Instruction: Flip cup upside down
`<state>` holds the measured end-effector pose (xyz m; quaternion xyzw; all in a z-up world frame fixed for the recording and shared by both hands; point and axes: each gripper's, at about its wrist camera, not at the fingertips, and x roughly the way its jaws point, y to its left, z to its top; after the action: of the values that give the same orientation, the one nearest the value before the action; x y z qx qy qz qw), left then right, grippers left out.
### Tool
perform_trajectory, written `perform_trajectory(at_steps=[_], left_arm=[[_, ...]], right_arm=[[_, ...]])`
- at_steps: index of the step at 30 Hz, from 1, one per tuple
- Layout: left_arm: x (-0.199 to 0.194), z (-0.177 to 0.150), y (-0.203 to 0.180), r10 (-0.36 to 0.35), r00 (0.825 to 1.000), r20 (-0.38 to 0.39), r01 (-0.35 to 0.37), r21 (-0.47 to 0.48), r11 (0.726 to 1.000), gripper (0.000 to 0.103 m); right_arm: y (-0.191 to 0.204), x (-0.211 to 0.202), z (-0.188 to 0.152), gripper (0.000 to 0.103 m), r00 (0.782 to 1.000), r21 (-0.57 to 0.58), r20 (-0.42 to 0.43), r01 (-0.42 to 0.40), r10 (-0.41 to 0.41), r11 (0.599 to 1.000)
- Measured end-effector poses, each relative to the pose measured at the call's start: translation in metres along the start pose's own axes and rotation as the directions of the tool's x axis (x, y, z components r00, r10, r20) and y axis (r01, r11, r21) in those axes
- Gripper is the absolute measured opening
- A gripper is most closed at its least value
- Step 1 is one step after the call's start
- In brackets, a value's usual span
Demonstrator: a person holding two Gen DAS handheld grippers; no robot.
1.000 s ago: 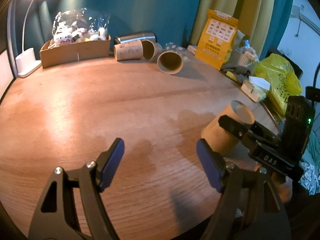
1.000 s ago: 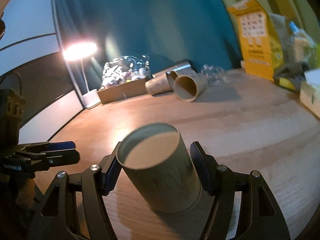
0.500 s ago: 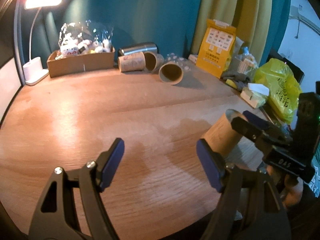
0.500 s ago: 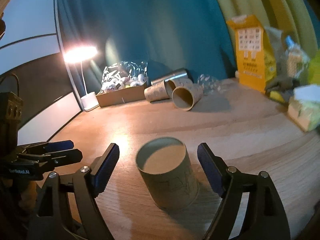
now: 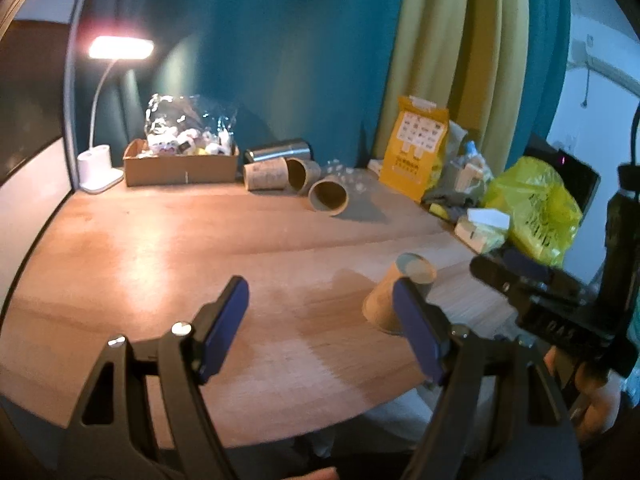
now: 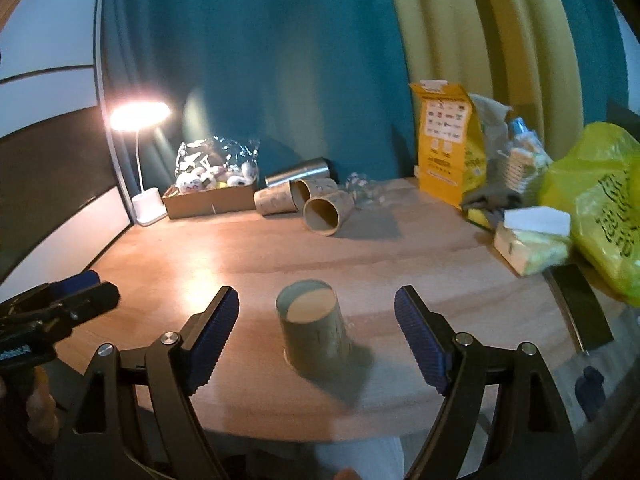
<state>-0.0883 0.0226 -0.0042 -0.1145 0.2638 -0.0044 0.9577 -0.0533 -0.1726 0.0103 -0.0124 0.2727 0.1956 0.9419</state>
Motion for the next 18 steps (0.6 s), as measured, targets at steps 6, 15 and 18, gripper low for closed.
perform_trajectory(at_steps=[6,15,18], left_arm=[[-0.025,-0.01,-0.016,-0.01,1.0,0.019,0.01,0.009,1.0,0.076],[-0.055,-0.01,-0.02,0.034,0.996,0.08,-0.036,0.02,0.999,0.092],[-0.059,-0.009,-0.019,0.044,0.995,0.093,-0.046,0.019,0.999,0.092]], right_arm=[[0.004,-0.023,-0.008,0.083,1.0,-0.001,0.002,0.017,-0.017,1.0],[0.01,-0.044,-0.006,0.083,0.999,-0.016,0.033,0.007,-0.006,1.0],[0.011,-0.045,-0.005,0.083,0.999,-0.017,0.035,-0.01,0.011,1.0]])
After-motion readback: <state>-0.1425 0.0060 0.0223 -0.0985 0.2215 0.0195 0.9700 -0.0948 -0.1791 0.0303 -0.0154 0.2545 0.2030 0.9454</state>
